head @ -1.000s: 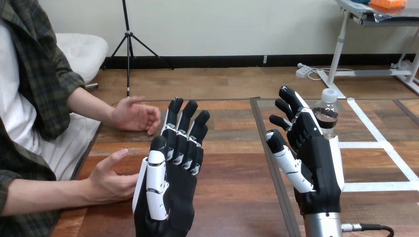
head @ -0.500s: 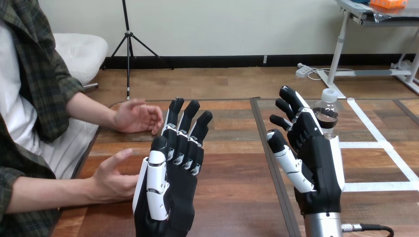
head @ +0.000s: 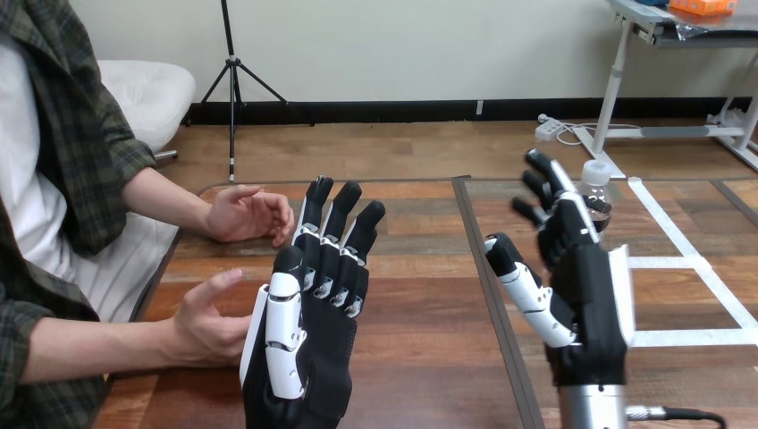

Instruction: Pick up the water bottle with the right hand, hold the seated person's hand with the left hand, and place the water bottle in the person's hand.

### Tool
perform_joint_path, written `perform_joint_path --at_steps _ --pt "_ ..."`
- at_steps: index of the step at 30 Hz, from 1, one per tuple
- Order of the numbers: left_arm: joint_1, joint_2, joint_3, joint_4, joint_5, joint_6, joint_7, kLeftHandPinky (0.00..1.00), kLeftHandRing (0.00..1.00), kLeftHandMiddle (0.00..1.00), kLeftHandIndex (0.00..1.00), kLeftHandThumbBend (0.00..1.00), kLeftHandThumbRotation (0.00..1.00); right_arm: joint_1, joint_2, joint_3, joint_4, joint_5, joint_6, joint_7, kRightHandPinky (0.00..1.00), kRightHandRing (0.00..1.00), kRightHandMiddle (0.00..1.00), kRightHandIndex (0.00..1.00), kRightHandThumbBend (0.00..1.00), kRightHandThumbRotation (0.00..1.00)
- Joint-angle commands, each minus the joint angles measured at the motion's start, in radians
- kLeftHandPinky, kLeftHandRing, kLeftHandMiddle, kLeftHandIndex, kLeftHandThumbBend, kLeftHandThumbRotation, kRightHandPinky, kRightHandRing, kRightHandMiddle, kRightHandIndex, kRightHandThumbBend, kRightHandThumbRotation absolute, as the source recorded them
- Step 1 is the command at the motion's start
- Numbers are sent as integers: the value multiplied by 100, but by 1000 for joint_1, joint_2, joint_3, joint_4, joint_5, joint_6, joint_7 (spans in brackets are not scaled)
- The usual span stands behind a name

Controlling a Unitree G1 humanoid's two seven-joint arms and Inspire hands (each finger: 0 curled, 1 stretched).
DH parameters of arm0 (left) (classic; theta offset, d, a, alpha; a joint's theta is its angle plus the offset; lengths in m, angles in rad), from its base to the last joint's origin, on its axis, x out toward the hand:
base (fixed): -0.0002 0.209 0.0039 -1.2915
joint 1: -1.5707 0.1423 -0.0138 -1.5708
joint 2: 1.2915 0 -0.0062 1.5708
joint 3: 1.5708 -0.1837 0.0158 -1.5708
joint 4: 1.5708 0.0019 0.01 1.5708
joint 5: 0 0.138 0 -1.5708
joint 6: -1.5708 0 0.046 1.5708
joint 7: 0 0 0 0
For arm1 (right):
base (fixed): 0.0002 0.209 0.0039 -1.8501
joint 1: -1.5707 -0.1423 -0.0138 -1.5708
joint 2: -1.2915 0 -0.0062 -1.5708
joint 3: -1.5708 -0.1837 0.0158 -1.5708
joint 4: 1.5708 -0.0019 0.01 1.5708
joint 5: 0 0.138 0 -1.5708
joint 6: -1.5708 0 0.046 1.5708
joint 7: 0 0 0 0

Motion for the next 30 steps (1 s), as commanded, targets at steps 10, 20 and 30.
perform_joint_path --at_steps 10,20,30 --pt "13 -79 16 -40 21 5 -1 100 92 97 100 38 100 -131 -82 -55 35 -99 -88 -96 94 98 99 92 70 33" --pt "17 -78 11 -53 -21 36 -23 100 92 97 100 39 100 -173 -121 -76 85 -136 -125 -161 89 95 97 91 71 29" --pt "19 -79 19 -66 -82 90 -70 98 93 98 100 41 100 -195 -147 -104 81 -232 -90 -272 85 92 95 90 76 35"
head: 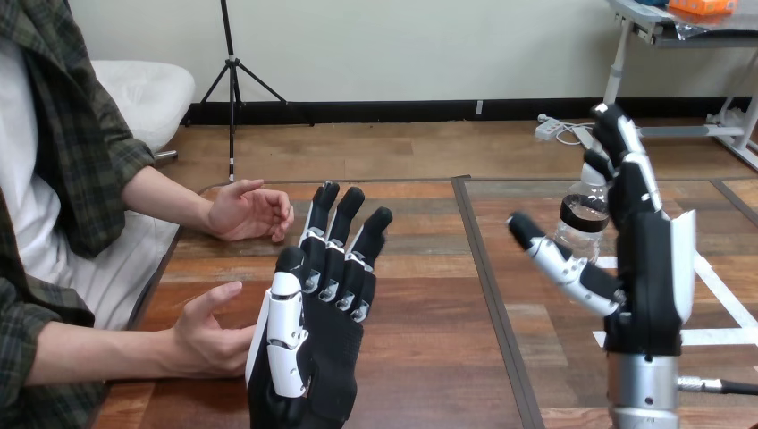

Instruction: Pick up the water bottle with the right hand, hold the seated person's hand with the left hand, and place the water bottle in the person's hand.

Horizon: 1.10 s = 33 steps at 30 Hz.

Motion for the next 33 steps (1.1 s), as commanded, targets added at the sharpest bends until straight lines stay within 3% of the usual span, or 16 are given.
perform_joint_path --at_steps 1,5,14,22,33 --pt "18 -79 18 -59 -23 17 -29 97 93 98 100 41 100 -84 -25 -17 2 -55 7 -60 85 92 94 90 76 36" --pt "19 -79 23 -61 -31 34 -37 95 92 98 100 41 100 -97 -39 -23 10 -91 24 -111 84 92 94 89 78 39" --pt "26 -82 35 -74 -33 75 -34 85 88 95 100 42 100 -125 -77 -17 41 -131 67 -176 86 95 96 91 80 45" --pt "32 -87 45 -86 -43 120 -32 75 82 92 100 43 100 -150 -109 -7 71 -152 100 -215 89 98 97 92 83 49" --pt "39 -93 62 -109 -109 210 -45 58 75 86 98 45 100 -184 -145 15 125 -162 121 -247 90 98 98 91 85 53"
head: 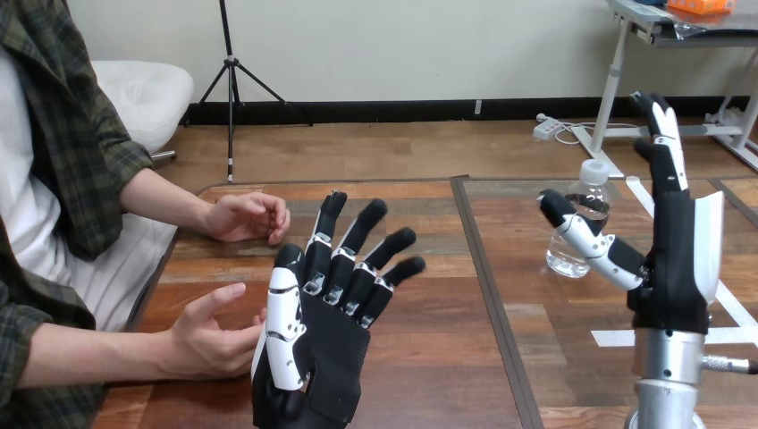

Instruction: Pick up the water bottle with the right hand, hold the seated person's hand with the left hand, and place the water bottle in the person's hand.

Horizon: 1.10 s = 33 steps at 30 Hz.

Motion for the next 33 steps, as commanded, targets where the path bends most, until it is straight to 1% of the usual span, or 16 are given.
perform_joint_path --at_steps 1,8,15,19,29,33 --pt "30 -89 24 -58 -40 30 -20 58 74 86 98 45 100 -94 -30 16 22 -10 4 -18 90 98 98 91 85 53" --pt "35 -96 36 -72 -86 87 -27 55 73 86 97 46 100 -112 -50 28 54 -7 11 -25 90 98 99 92 85 55" --pt "39 -102 48 -82 -120 132 -42 56 74 86 97 47 100 -127 -59 34 77 2 14 -24 90 98 99 92 86 55" --pt "39 -104 55 -83 -129 146 -54 58 75 87 98 48 100 -134 -59 36 87 16 19 -19 90 98 99 92 88 56" --pt "37 -111 69 -87 -137 173 -66 59 76 87 99 49 100 -150 -59 40 110 62 45 19 87 98 98 92 92 57" --pt "36 -114 75 -85 -135 178 -72 59 76 87 99 49 100 -161 -60 45 125 69 51 24 86 98 98 92 93 58"
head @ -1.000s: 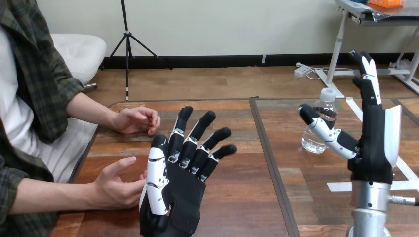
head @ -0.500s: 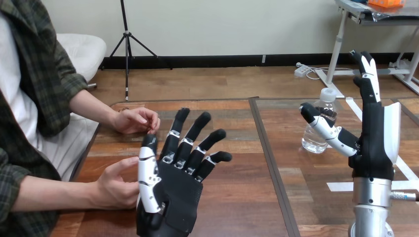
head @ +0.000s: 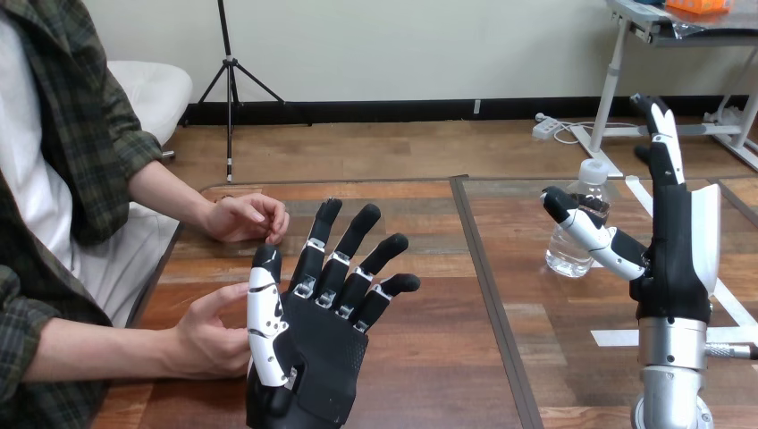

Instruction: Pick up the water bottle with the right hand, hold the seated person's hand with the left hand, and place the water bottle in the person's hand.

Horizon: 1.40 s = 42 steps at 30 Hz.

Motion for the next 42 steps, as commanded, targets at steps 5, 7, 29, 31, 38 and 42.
perform_joint_path --at_steps 5,7,29,31,38,42 --pt "25 -114 19 -43 -14 7 -28 59 75 87 99 49 100 -111 -10 10 36 33 15 19 83 98 98 91 93 57" --pt "24 -116 21 -42 -15 9 -31 59 75 87 99 49 100 -123 -10 10 54 43 21 30 81 97 98 91 93 57" --pt "32 -119 24 -45 1 -1 -41 59 76 88 99 49 100 -254 -9 2 239 148 84 130 74 96 97 92 100 56" --pt "33 -118 23 -47 4 -2 -41 59 76 88 99 49 100 -265 -8 1 253 160 88 142 66 95 97 92 100 56" --pt "37 -116 21 -50 7 -4 -47 60 75 87 100 50 100 -300 -17 16 289 153 112 133 56 94 98 92 99 53" --pt "39 -116 20 -49 16 -12 -48 60 75 87 100 49 100 -317 -18 23 300 146 130 128 60 97 98 93 97 51"
